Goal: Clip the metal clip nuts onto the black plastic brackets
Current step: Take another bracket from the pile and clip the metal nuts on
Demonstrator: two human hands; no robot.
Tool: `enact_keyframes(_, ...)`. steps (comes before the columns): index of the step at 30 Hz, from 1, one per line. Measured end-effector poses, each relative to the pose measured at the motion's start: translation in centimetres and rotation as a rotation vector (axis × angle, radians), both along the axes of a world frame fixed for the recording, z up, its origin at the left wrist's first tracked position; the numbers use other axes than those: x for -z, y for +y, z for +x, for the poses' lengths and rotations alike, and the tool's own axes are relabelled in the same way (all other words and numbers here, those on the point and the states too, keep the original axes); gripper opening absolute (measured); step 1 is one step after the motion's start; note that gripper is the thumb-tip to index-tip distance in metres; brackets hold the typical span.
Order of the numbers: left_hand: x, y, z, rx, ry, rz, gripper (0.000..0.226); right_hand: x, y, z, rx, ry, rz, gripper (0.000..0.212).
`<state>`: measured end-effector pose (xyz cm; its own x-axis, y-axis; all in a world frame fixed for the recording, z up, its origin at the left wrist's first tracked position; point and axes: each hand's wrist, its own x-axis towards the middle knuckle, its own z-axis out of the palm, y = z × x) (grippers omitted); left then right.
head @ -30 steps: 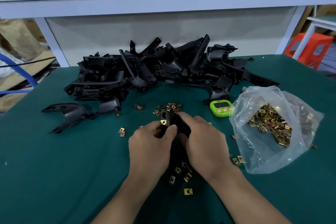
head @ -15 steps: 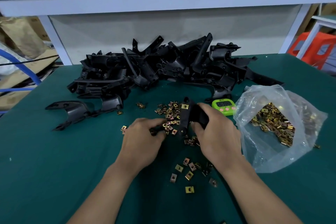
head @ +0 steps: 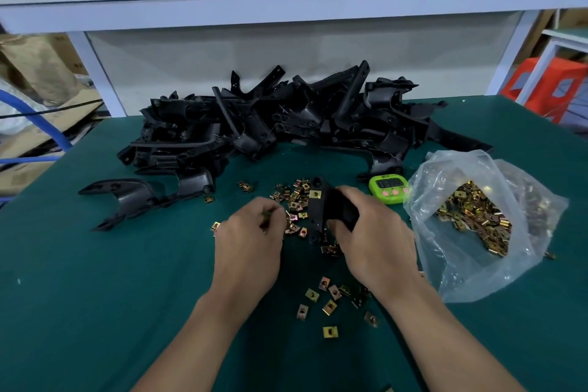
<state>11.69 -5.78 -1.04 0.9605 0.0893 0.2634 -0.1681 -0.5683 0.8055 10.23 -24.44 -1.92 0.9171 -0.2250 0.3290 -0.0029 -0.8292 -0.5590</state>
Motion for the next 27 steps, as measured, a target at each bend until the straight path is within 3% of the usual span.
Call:
enact_keyframes(4, -0.42, -0.02, -0.28, 0.085, 0.128, -0.171, 0.017, 0.08, 0.05, 0.02, -0.029, -0.012, -0.002, 0.051)
enact_keyframes(9, -0.70, 0.45, 0.16, 0.206, 0.161, -0.559, 0.018, 0.27, -0.13, 0.15, -0.044, -0.014, 0.023, 0.048)
enact_keyframes(16, -0.41, 0.33, 0.45, 0.198, 0.216, -0.594, 0.025, 0.30, -0.33, 0.28, -0.051, -0.020, 0.051, 0.049)
enact_keyframes(20, -0.82, 0.00, 0.20, 0.270, 0.269, -0.674, 0.028, 0.17, -0.36, 0.30, -0.062, -0.022, 0.082, 0.048)
enact_keyframes(27, -0.97, 0.20, 0.03, 0.419, 0.358, -0.637, 0.029, -0.14, -0.35, 0.17, -0.102, -0.042, 0.127, 0.049)
